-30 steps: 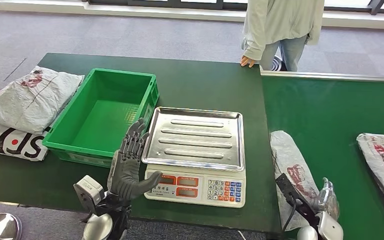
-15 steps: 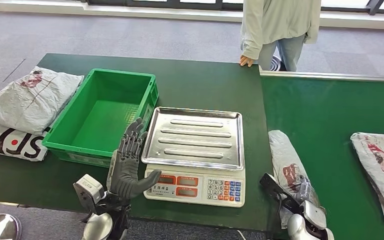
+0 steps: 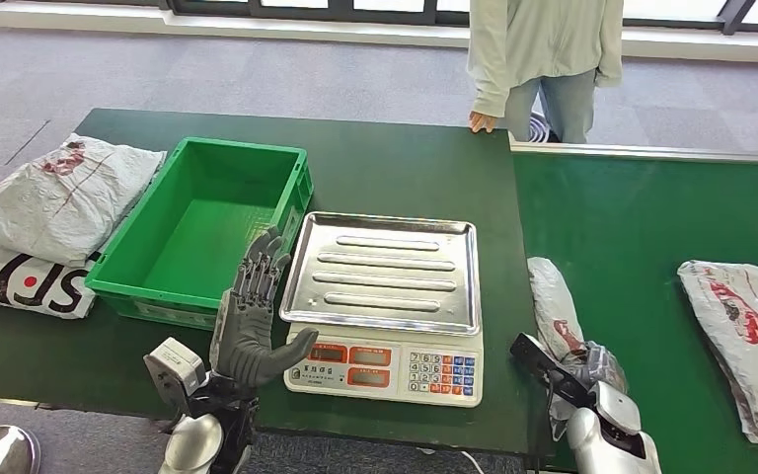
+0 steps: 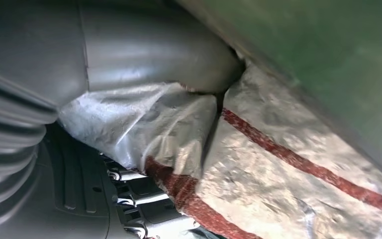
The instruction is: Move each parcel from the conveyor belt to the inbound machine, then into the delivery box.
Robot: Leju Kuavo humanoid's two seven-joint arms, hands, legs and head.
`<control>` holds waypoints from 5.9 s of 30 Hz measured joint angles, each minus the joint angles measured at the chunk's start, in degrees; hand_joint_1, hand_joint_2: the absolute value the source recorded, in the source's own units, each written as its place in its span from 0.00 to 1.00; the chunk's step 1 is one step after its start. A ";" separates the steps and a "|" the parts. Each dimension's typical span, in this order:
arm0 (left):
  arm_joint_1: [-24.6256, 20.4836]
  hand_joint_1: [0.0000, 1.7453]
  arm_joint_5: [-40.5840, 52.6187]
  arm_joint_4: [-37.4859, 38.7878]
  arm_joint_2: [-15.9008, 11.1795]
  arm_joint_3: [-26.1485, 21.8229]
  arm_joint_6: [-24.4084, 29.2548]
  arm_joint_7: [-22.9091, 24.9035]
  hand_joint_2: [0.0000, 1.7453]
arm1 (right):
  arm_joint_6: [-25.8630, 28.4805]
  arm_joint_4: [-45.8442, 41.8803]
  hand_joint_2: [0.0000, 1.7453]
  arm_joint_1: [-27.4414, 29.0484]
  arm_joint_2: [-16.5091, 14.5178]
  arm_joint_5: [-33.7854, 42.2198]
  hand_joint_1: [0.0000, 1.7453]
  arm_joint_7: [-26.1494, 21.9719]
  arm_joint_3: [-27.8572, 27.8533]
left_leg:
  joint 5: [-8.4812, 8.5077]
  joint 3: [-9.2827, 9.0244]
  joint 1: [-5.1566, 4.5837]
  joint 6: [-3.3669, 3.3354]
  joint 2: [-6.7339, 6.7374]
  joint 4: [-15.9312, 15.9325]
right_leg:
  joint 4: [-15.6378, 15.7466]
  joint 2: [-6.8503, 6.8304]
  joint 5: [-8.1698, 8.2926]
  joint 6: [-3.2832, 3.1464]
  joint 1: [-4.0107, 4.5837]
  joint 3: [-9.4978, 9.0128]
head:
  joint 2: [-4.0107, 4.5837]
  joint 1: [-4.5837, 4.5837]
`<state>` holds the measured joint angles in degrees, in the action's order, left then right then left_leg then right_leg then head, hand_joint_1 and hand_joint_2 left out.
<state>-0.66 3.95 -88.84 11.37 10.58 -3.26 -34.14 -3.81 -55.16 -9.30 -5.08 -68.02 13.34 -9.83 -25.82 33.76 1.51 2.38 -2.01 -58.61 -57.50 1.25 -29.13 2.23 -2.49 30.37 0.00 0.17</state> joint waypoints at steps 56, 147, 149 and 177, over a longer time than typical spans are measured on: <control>-0.46 0.00 -3.11 1.39 -0.95 -0.02 1.50 -4.00 1.00 | 29.68 -39.28 1.00 12.06 -5.41 64.18 1.00 -51.54 -6.32 | 0.25 0.77 -0.04 0.13 0.27 0.19 | -0.16 0.23 0.23 -0.21 -0.06 0.66 | 0.00 0.00; -12.10 0.00 49.46 19.86 0.15 4.69 21.54 29.97 1.00 | 35.00 -52.60 1.00 7.36 -6.81 65.66 0.00 -53.54 17.13 | 0.65 1.08 -0.03 0.08 -0.10 0.15 | -0.17 -0.14 0.42 -0.19 -0.06 0.85 | 0.00 0.00; -12.31 0.00 50.02 20.97 0.15 4.84 19.95 29.99 1.00 | 33.91 -52.81 1.00 7.39 -6.81 65.74 0.00 -53.51 17.26 | 0.65 1.08 -0.03 0.08 -0.10 0.15 | -0.17 -0.14 0.43 -0.19 -0.06 0.84 | 0.00 0.00; -12.86 1.00 55.94 24.90 0.20 5.47 9.78 31.46 1.00 | 26.51 -50.39 1.00 7.08 -6.81 64.90 0.00 -52.23 17.33 | 0.70 0.73 -0.03 -0.01 -0.35 0.15 | -0.13 -0.42 0.39 -0.10 -0.04 0.27 | 0.00 0.00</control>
<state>-13.52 59.89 -63.94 11.56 16.05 6.52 -2.68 22.70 -105.55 -2.21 -11.89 -3.13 -38.89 7.50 -25.13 34.49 1.48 2.37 -2.36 -58.46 -57.63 0.83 -28.75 2.13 -2.53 30.65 0.00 0.17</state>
